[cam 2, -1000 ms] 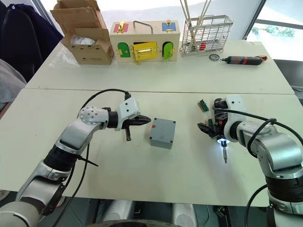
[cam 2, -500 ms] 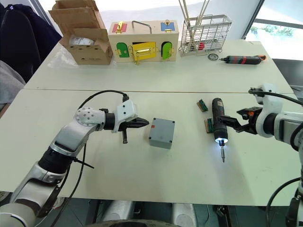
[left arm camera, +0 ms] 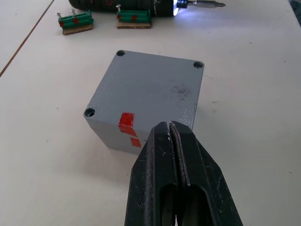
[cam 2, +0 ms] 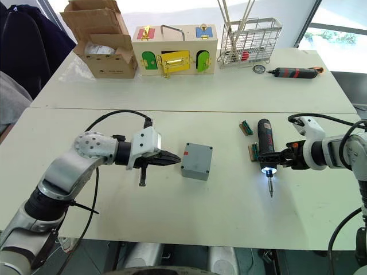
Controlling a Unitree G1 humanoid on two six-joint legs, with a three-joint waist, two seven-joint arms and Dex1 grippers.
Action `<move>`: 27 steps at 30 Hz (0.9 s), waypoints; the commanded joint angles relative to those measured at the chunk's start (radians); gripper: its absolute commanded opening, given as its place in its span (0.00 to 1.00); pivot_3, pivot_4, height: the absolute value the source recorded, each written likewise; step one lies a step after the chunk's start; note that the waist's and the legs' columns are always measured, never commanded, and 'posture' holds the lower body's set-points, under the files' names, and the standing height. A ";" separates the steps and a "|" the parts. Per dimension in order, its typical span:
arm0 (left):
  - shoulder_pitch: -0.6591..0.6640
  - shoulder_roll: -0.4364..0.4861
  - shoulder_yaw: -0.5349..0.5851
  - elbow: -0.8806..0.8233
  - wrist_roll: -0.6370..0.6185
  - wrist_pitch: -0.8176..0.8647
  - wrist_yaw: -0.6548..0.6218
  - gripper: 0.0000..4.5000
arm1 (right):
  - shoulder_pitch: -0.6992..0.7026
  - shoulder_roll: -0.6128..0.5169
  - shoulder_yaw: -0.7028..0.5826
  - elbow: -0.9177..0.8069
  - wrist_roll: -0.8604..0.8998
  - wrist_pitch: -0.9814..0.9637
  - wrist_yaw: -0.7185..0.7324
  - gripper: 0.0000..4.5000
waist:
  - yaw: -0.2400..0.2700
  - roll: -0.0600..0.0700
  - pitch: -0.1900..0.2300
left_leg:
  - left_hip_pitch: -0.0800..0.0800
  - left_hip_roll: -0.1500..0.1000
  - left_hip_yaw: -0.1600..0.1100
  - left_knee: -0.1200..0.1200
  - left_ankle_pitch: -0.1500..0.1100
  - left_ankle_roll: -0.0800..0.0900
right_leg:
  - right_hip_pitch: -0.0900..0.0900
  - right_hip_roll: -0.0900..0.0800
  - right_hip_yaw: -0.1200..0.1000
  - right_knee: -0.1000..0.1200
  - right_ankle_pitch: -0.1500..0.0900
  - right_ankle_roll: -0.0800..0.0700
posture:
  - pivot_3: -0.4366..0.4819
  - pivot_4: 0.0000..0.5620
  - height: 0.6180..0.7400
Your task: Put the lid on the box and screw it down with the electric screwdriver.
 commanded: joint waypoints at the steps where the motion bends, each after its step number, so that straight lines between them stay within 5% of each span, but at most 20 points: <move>1: 0.010 -0.011 0.018 -0.056 -0.019 0.016 0.037 0.00 | -0.049 -0.027 0.053 0.046 -0.047 -0.050 0.026 0.99 | 0.000 0.000 0.000 | 0.000 0.000 0.000 0.000 0.000 0.000 | 0.000 0.000 0.000 0.000 0.000 0.000 | 0.48 0.27 0.93; 3: 0.018 -0.016 0.017 -0.064 -0.019 0.021 0.053 0.00 | -0.066 -0.036 0.096 0.069 -0.081 -0.082 0.037 0.94 | -0.001 0.000 0.000 | 0.000 0.000 0.000 0.000 0.000 0.000 | 0.000 0.000 0.000 0.000 0.000 0.000 | 0.48 0.27 0.93; 11: 0.030 -0.028 0.015 -0.057 -0.011 0.020 0.099 0.00 | -0.082 -0.049 0.183 0.107 -0.154 -0.152 0.085 0.43 | 0.003 0.000 0.000 | 0.000 0.000 0.000 0.000 0.000 0.000 | 0.000 0.000 0.000 0.000 0.000 0.000 | 0.48 0.27 0.93; 19: 0.020 -0.045 0.010 -0.037 -0.009 0.006 0.118 0.00 | -0.054 -0.058 0.167 0.100 -0.183 -0.167 0.079 0.42 | 0.004 -0.001 0.000 | 0.000 0.000 -0.001 0.001 0.000 0.000 | 0.002 0.000 0.000 -0.001 0.000 0.000 | 0.48 0.27 0.93; 27: 0.025 -0.051 -0.007 -0.003 0.010 -0.032 0.117 0.00 | -0.088 -0.096 -0.024 0.134 -0.194 -0.082 -0.020 0.42 | 0.007 0.001 0.000 | 0.000 -0.002 0.000 0.001 0.000 0.000 | 0.001 -0.002 0.000 -0.001 0.000 0.000 | 0.48 0.27 0.93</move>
